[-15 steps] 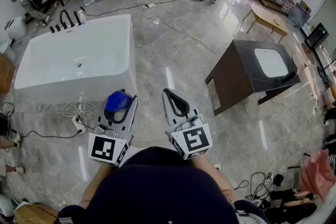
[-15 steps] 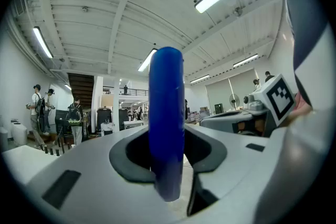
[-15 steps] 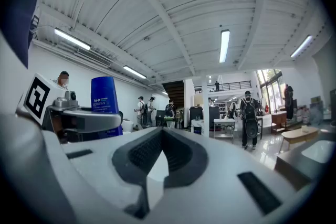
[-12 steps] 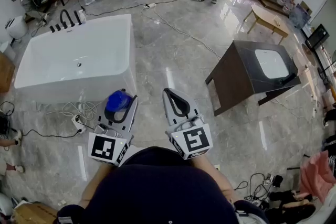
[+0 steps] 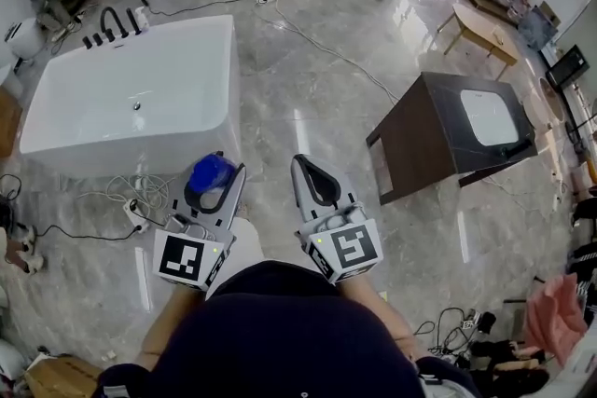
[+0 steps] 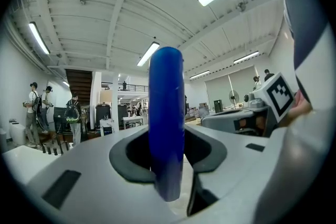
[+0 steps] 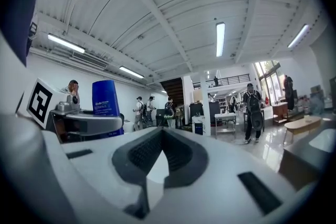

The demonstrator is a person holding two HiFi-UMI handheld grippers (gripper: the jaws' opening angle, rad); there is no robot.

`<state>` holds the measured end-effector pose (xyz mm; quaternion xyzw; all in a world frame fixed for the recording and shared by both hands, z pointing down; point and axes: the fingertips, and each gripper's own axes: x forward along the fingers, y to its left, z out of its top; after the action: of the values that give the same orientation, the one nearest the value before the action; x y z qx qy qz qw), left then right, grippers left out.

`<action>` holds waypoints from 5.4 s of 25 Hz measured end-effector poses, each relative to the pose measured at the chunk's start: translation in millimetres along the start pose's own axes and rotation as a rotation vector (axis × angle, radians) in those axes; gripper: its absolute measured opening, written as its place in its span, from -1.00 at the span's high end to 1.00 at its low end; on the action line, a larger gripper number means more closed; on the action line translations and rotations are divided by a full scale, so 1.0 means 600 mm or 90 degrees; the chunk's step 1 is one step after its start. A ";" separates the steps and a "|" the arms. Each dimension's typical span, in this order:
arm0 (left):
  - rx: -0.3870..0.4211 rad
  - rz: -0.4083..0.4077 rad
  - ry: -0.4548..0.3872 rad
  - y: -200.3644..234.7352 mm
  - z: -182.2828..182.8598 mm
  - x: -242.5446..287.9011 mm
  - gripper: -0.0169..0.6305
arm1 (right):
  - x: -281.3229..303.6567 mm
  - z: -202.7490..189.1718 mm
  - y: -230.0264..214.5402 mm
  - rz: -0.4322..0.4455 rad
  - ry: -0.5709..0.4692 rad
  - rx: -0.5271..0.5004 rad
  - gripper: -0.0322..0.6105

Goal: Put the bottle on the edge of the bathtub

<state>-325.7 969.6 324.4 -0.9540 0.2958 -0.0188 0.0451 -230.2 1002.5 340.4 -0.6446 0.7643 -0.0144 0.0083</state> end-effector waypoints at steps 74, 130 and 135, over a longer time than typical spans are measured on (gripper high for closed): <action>-0.030 0.069 0.079 0.625 -0.090 1.101 0.49 | 1.041 -0.023 -0.805 0.020 0.045 0.048 0.89; -0.039 -0.010 0.106 1.102 -0.163 1.723 0.50 | 1.736 0.014 -1.137 0.011 0.082 -0.031 0.89; -0.035 0.000 0.112 1.110 -0.164 1.717 0.50 | 1.740 0.013 -1.129 0.027 0.084 -0.028 0.89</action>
<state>142.3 -167.8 367.1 -0.9495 0.2990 -0.0946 -0.0076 261.0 -140.5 361.0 -0.6261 0.7767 -0.0399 -0.0560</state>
